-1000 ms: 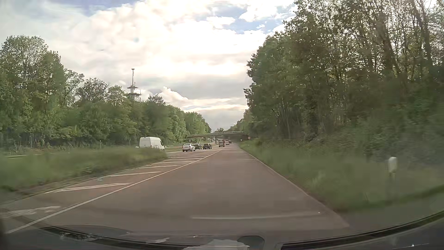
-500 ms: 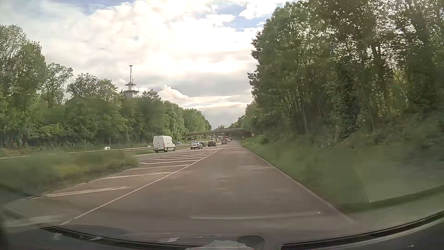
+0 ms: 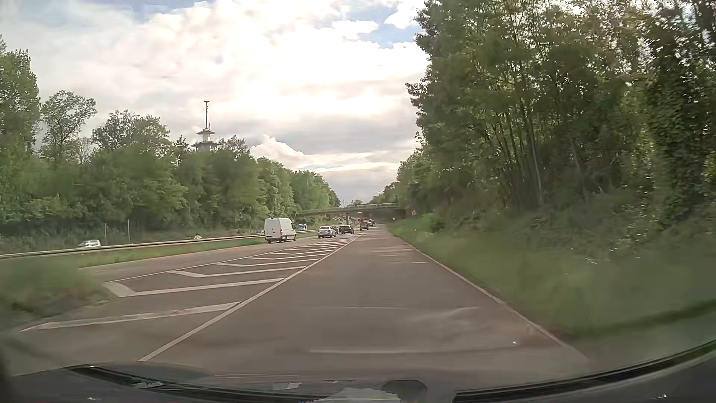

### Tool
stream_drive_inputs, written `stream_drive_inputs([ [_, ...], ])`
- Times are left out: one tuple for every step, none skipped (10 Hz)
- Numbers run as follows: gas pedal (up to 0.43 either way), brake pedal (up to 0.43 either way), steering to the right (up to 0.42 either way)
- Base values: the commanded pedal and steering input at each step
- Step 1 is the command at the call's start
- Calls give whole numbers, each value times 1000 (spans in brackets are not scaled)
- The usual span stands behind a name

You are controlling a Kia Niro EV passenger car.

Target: Follow the waypoints while adhering to traffic rules and regulations

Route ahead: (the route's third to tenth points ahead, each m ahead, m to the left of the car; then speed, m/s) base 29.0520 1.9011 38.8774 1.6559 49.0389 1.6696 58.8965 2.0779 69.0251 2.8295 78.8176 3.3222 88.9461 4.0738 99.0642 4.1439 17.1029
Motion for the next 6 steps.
stream_drive_inputs([
  [138, 0, 0],
  [138, 0, 0],
  [138, 0, 0],
  [138, 0, 1],
  [138, 0, 1],
  [138, 0, 1],
])
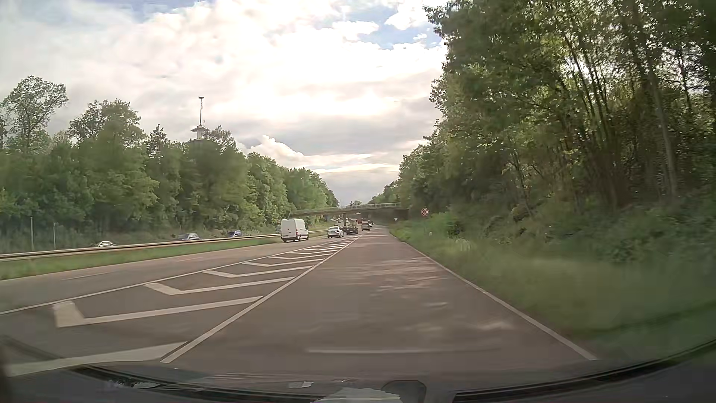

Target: Follow the waypoints while adhering to traffic rules and regulations

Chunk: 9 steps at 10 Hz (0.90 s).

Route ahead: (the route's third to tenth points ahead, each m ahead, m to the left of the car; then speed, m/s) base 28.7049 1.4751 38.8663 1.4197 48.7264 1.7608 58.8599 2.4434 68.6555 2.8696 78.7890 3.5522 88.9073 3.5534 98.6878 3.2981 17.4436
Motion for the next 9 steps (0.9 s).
stream_drive_inputs([
  [138, 0, 1],
  [138, 0, 1],
  [138, 0, 1],
  [138, 0, 1],
  [138, 0, 1],
  [138, 0, 1],
  [138, 0, 1],
  [138, 0, 1],
  [138, 0, 1],
])
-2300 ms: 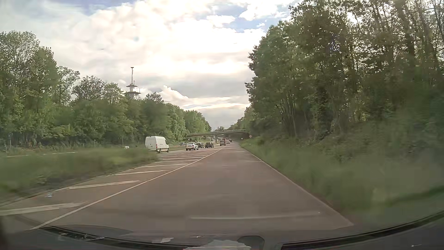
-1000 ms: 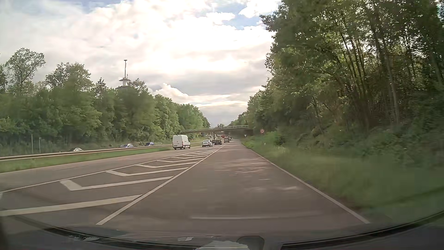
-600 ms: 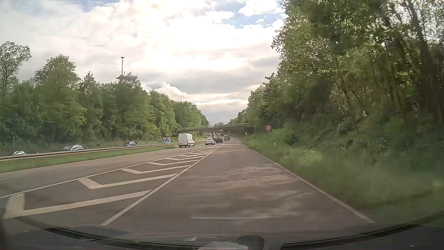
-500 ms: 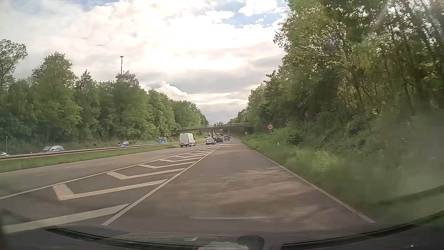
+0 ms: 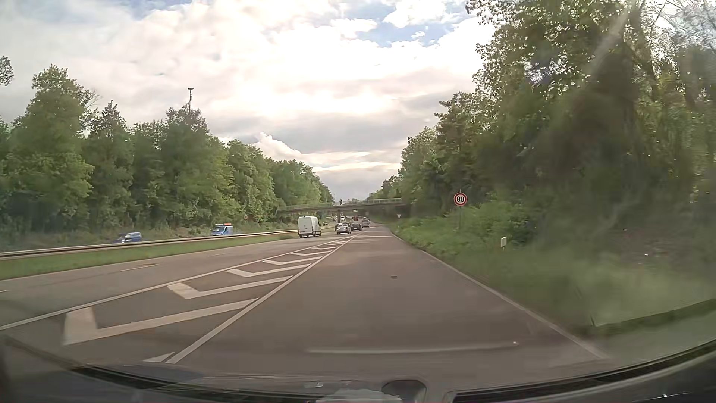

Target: Follow the waypoints while adhering to traffic rules and regulations

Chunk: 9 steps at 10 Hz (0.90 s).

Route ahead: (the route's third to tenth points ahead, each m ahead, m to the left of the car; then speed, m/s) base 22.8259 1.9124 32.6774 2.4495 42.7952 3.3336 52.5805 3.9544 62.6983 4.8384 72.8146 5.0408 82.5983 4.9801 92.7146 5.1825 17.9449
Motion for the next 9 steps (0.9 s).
stream_drive_inputs([
  [150, 0, 1],
  [150, 0, 1],
  [150, 0, 1],
  [157, 0, 1],
  [169, 0, 1],
  [177, 0, 1],
  [177, 0, 1],
  [177, 0, 1],
  [189, 0, 1],
])
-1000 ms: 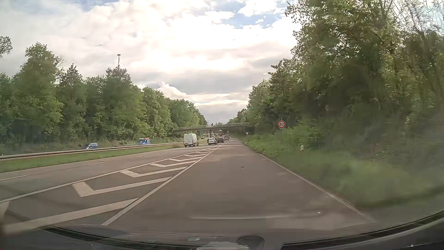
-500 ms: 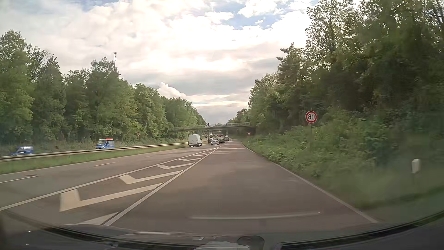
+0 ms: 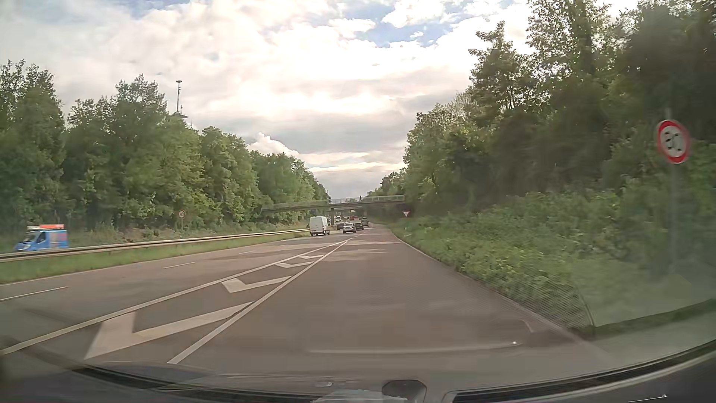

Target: Follow the waypoints while adhering to traffic rules and regulations

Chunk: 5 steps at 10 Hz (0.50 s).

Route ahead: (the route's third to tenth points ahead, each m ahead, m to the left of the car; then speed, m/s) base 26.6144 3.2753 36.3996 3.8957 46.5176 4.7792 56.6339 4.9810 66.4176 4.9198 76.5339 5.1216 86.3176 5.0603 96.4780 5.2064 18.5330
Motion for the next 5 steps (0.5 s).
stream_drive_inputs([
  [189, 0, 1],
  [189, 0, 1],
  [197, 0, 1],
  [220, 0, 1],
  [240, 0, 1],
])
